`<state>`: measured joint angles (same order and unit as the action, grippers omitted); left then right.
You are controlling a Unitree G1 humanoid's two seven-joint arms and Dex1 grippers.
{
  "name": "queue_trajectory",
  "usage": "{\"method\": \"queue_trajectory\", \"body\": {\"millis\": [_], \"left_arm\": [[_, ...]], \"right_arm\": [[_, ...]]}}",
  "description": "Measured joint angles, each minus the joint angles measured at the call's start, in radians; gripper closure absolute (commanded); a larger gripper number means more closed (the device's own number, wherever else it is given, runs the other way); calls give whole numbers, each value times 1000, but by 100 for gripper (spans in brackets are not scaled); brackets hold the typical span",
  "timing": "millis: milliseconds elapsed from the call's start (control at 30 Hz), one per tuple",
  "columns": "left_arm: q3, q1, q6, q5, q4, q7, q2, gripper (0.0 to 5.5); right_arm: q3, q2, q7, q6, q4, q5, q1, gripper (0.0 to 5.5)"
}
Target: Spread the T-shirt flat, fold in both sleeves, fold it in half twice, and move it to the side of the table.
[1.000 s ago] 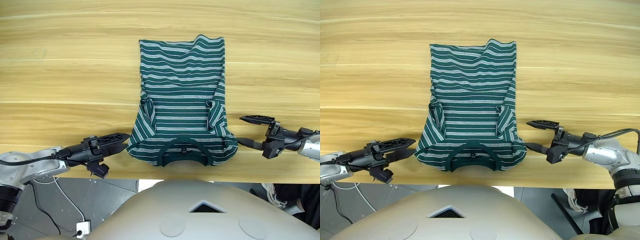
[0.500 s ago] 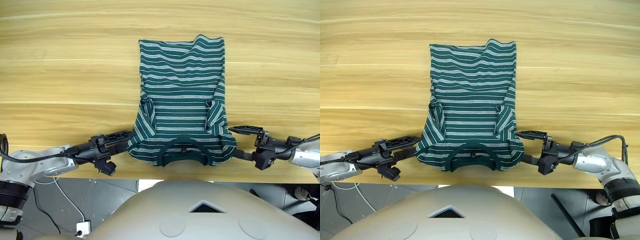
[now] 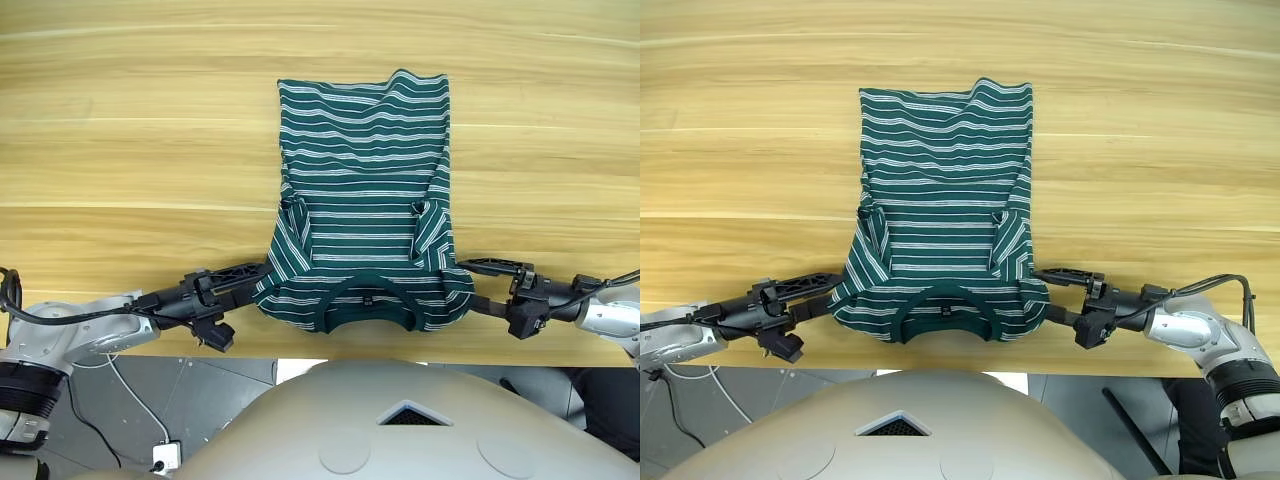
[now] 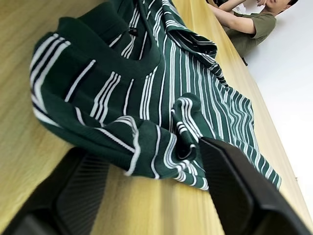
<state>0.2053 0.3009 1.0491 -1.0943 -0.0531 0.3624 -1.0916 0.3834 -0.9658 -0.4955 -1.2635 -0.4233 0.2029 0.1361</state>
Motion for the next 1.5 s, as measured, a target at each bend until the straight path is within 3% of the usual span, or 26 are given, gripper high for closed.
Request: {"method": "queue_trajectory", "body": {"millis": [467,700,1033,1167,1367,1500], "left_arm": [[4,-1,1,30,1,-22,1,449],[3,-1,2,38,3,-30,1,547],[4,-4,2,73,8,-77,1,547],[21,1,-66,319,17,-287,-3,547],[36,160,-443,917,258,-712,-83,547],[-53,307,-707,1263,482,-912,-192,547]], "right_arm": [[-28,15,6,-2,-6,21,6,545],[-33,22,14,-2,-5,40,7,550],[-20,33,2,25,46,-24,7,550],[14,21,-72,118,99,-89,6,550],[40,-66,-274,549,406,-484,80,550],[15,-181,-437,865,576,-711,130,550]]}}
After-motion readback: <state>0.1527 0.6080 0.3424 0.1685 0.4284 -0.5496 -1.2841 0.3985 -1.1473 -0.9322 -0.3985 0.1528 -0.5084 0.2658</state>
